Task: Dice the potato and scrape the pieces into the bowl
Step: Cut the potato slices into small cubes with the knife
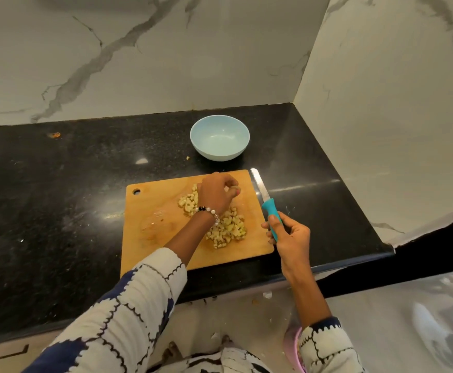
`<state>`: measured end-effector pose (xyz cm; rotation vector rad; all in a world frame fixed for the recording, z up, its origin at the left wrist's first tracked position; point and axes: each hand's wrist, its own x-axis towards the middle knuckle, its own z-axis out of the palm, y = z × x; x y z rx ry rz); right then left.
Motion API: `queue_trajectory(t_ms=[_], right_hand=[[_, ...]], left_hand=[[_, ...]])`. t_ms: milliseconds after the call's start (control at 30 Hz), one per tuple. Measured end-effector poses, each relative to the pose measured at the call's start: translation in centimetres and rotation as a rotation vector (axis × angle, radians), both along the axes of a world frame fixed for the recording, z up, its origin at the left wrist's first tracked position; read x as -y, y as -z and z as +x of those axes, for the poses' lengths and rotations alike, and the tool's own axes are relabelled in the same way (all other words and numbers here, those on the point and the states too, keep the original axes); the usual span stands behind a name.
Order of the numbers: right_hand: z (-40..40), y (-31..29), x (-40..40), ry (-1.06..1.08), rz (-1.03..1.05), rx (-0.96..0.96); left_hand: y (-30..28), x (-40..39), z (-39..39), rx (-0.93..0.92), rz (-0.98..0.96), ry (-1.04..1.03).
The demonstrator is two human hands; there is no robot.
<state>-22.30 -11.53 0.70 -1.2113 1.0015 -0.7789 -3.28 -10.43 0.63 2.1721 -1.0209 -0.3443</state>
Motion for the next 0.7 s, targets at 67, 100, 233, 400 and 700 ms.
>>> queue_trajectory(t_ms=[67, 100, 233, 400, 700], right_hand=[[0.9, -0.1, -0.3, -0.025, -0.020, -0.005], [1.5, -0.1, -0.5, -0.044, -0.027, -0.008], [4.2, -0.3, -1.7, -0.117, -0.067, -0.025], [7.8, -0.1, -4.2, -0.250, -0.225, -0.126], [10.4, 1.0, -8.6, -0.391, -0.395, -0.336]], left_hand=[[-0.3, -2.1, 1.2, 0.049, -0.103, -0.042], [-0.4, -3.4, 2.0, 0.071, -0.131, -0.078], [-0.2, -8.8, 5.2, 0.248, -0.168, -0.201], [1.2, -14.0, 7.6, 0.450, -0.056, -0.177], [3.5, -17.2, 7.0, 0.270, 0.094, 0.024]])
